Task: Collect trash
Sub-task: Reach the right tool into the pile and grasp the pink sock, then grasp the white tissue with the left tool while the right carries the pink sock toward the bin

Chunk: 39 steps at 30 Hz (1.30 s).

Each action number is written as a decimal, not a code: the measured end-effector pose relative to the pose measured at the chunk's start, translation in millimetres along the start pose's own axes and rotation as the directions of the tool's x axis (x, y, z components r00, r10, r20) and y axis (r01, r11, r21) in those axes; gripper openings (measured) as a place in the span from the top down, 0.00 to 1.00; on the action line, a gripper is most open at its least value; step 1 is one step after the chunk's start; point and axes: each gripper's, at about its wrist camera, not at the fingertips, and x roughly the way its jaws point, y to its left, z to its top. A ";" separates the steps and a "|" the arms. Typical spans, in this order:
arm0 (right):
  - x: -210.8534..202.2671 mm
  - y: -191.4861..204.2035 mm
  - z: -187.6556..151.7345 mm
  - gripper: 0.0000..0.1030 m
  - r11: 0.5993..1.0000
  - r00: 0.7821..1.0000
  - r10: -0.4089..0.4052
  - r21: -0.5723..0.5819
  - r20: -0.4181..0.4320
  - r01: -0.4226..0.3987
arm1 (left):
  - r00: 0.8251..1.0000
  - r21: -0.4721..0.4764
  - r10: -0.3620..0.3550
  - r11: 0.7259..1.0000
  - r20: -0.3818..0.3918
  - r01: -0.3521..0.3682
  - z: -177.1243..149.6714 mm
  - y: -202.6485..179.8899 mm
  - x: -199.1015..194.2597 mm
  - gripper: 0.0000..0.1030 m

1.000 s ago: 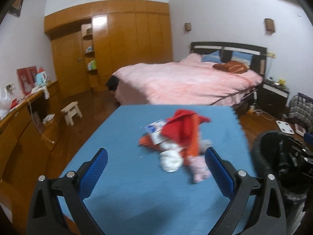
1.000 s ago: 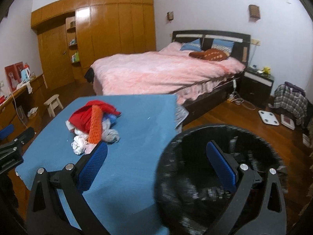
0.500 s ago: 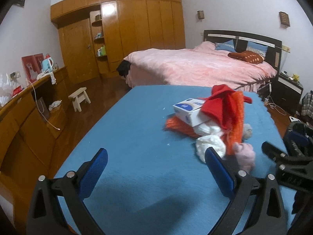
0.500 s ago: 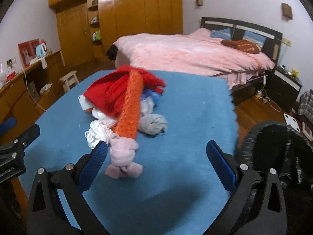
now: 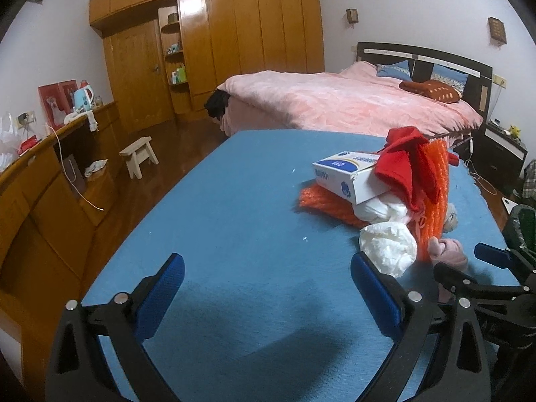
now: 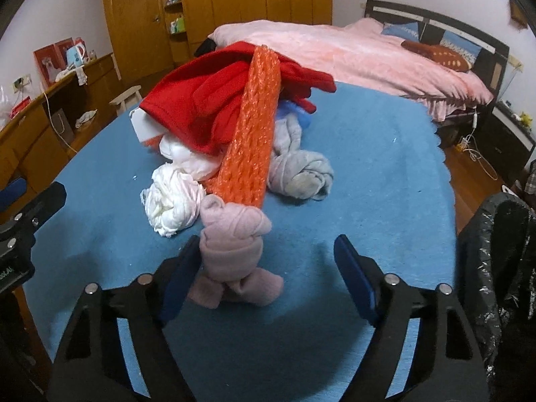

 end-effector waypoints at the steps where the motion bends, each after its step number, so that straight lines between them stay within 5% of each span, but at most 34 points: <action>1: 1.0 1.5 0.1 0.35 1.000 1.000 0.017 -0.006 -0.008 -0.017 | 1.000 0.002 -0.002 1.000 -0.005 0.002 -0.7 -0.4 1.6 0.06; 6: 4.5 2.5 -3.0 0.71 0.992 0.990 0.129 -0.002 -0.054 -0.129 | 0.999 0.007 -0.011 1.000 -0.032 0.011 -1.1 -6.4 8.3 0.07; 21: -34.2 -45.8 -8.0 0.71 0.997 0.999 0.042 0.057 0.009 -0.043 | 0.987 0.046 -0.142 0.988 -0.081 0.146 11.6 -61.9 34.6 0.16; 27: -36.3 -67.7 -15.8 0.70 0.994 1.000 0.018 0.106 -0.001 -0.018 | 0.971 0.057 -0.195 0.977 -0.139 0.205 9.8 -81.6 54.7 0.32; 32: -38.6 -73.7 -20.9 0.70 0.992 1.000 0.020 0.125 -0.006 -0.019 | 0.946 0.059 -0.275 0.956 -0.169 0.288 7.0 -90.5 58.5 0.56; 39: -49.4 -74.9 -22.2 0.70 0.991 1.000 0.024 0.130 0.014 -0.026 | 0.949 0.040 -0.283 0.956 -0.138 0.291 10.0 -80.6 41.9 0.68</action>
